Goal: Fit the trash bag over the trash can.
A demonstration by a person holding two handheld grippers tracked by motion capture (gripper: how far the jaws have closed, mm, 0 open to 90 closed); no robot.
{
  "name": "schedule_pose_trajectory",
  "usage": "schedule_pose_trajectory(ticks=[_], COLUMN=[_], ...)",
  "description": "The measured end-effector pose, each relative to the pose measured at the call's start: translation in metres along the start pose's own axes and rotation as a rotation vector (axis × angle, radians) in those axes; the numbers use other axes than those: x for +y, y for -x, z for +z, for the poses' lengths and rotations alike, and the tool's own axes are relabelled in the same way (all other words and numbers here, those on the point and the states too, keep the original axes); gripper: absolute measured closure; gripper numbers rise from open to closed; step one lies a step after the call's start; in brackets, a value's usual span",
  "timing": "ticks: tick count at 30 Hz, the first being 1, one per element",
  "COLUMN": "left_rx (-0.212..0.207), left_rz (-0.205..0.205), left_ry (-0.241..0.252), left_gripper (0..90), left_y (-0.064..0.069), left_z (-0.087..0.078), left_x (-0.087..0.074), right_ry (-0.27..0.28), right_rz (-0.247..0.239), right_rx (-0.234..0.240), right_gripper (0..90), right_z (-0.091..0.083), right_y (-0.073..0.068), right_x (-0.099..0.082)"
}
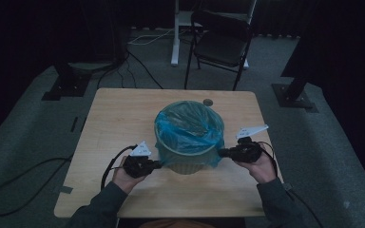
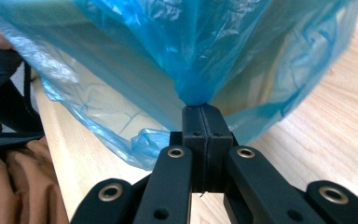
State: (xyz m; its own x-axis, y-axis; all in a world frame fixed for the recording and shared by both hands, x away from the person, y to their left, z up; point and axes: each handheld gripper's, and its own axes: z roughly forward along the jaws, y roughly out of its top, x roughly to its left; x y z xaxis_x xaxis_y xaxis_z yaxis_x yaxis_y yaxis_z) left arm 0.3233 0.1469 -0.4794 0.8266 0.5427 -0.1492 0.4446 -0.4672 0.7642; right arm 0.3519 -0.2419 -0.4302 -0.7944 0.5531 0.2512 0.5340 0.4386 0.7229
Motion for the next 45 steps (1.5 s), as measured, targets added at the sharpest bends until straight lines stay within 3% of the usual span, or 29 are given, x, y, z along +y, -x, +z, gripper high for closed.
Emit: schedule_pose_trajectory(ticks=[3, 5, 6, 9, 10, 12, 16, 22, 29, 32, 45], left_rx=[0.004, -0.003, -0.006, -0.008, -0.008, 0.009, 0.031, 0.041, 0.036, 0.035, 0.015], left_rz=[-0.023, -0.026, -0.025, -0.015, -0.015, -0.002, 0.009, 0.03, 0.077, 0.118, 0.188], left_ry=[0.016, 0.054, 0.063, 0.124, 0.124, 0.171, 0.211, 0.279, 0.289, 0.301, 0.33], left_gripper=[90.0, 88.9, 80.0, 69.8, 67.3, 63.9, 61.4, 59.6, 59.4, 59.8, 65.3], left_y=[-0.004, -0.005, -0.005, -0.005, -0.005, -0.005, -0.008, -0.013, -0.013, -0.012, -0.015], left_z=[-0.005, -0.013, -0.015, -0.032, -0.032, -0.046, -0.06, -0.077, -0.085, -0.089, -0.088], left_x=[-0.002, -0.004, -0.005, -0.006, -0.006, -0.006, -0.001, 0.021, 0.041, 0.06, 0.11], right_ry=[-0.008, -0.005, 0.008, 0.045, 0.045, 0.078, 0.106, 0.159, 0.176, 0.183, 0.197], right_rz=[0.012, 0.009, -0.002, -0.014, -0.014, -0.03, -0.041, -0.048, -0.048, -0.048, -0.049], right_rx=[-0.011, -0.014, -0.011, -0.007, -0.007, 0.0, 0.01, 0.008, 0.003, 0.002, 0.003], right_gripper=[90.0, 90.0, 85.4, 74.4, 74.4, 66.6, 62.2, 56.8, 56.1, 55.7, 54.9], right_z=[0.0, -0.001, -0.004, -0.01, -0.01, -0.018, -0.024, -0.032, -0.036, -0.038, -0.043], right_y=[0.001, 0.001, 0.0, 0.0, 0.0, -0.001, -0.001, -0.001, 0.0, 0.0, 0.002], right_x=[-0.001, -0.001, -0.001, -0.001, -0.001, 0.0, 0.001, 0.003, 0.003, 0.003, 0.001])
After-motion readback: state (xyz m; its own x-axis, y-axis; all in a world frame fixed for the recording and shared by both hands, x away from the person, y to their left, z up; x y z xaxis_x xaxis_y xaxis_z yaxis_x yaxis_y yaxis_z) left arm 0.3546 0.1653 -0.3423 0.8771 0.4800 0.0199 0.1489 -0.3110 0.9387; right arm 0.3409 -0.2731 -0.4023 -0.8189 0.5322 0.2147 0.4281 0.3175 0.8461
